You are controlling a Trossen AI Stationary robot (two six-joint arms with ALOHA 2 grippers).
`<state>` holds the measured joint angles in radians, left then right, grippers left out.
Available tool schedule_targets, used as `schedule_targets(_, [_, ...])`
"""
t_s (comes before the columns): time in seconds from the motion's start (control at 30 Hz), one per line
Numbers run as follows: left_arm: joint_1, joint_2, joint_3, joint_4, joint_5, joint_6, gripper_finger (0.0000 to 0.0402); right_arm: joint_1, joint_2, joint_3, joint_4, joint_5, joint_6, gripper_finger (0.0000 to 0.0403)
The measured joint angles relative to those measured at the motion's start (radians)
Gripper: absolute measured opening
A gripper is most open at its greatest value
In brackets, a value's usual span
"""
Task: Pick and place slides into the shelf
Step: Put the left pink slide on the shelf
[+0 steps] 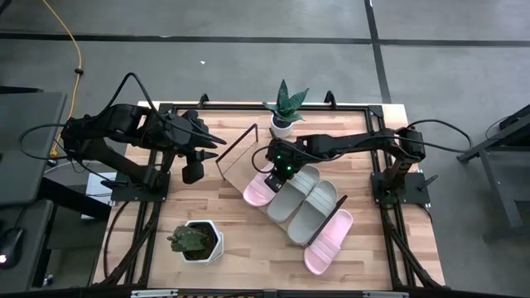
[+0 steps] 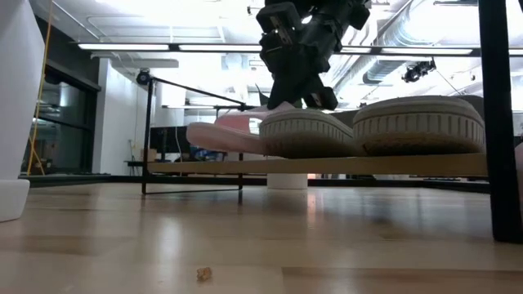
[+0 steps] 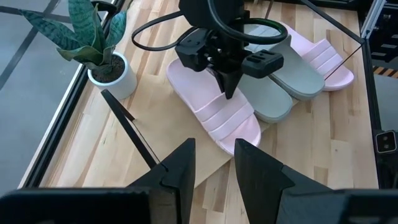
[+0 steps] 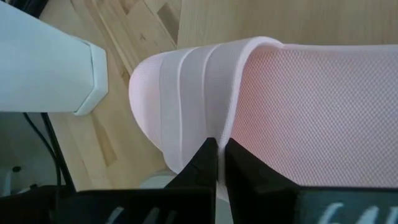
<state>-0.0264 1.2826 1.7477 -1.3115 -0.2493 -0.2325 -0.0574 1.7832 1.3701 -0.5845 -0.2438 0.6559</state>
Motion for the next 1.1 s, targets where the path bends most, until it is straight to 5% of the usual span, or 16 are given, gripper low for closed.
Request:
schedule_targets(0.6, [0.0,0.0,0.0,0.0,0.001,0.0,0.0101,-0.004,-0.001,-0.063,0.061,-0.015,0.043,0.0006])
schedule_targets(1.1, [0.0,0.0,0.0,0.0,0.001,0.0,0.0101,-0.016,0.001,-0.066,0.029,-0.009,0.061,0.0114])
